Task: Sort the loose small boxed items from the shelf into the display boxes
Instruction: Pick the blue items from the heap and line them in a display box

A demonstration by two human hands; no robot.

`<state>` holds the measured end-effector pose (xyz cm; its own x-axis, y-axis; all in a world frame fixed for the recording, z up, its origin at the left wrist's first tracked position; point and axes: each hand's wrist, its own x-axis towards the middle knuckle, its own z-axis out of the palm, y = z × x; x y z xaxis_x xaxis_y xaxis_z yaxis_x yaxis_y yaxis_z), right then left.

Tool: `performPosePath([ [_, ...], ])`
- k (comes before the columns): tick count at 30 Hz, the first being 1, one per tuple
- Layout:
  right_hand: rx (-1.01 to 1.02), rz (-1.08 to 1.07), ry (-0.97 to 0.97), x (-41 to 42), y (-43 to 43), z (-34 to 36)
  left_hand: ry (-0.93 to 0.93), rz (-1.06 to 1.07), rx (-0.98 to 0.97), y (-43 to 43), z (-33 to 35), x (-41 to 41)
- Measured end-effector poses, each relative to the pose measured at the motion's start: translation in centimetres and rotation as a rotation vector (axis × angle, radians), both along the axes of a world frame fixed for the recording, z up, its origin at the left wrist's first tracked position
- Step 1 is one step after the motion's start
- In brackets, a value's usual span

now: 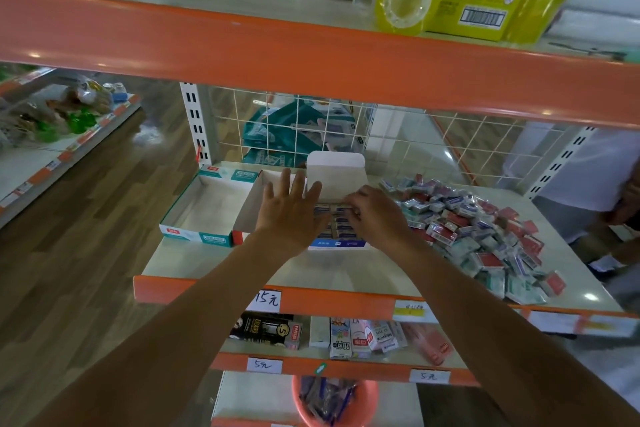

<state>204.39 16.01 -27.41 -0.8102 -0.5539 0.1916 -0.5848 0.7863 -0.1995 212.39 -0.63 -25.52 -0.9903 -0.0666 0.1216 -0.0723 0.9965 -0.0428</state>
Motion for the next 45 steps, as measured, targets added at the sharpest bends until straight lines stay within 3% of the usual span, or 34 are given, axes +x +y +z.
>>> performPosePath([
  [4,0.068,-0.007,0.153,0.3,1.9,0.6,-0.028,-0.040,-0.019,1.7,0.8,-0.9],
  [9,0.170,-0.127,0.211,-0.1,6.0,1.8,0.005,-0.091,-0.034,4.9,1.4,-2.1],
  [19,0.227,-0.359,0.035,0.4,14.6,2.3,-0.010,-0.255,0.022,13.2,2.5,-4.0],
  [27,0.226,-0.464,0.052,1.5,20.4,2.3,-0.013,-0.337,0.033,17.7,1.9,-4.8],
  [32,0.188,-0.484,0.095,2.4,23.2,1.3,0.012,-0.400,0.026,20.3,1.3,-5.1],
  [37,0.133,-0.502,0.015,2.8,25.0,0.9,0.000,-0.448,0.004,22.7,0.8,-6.2],
  [45,0.103,-0.444,-0.002,1.7,23.4,1.2,-0.045,-0.398,-0.117,23.7,0.6,-7.2],
])
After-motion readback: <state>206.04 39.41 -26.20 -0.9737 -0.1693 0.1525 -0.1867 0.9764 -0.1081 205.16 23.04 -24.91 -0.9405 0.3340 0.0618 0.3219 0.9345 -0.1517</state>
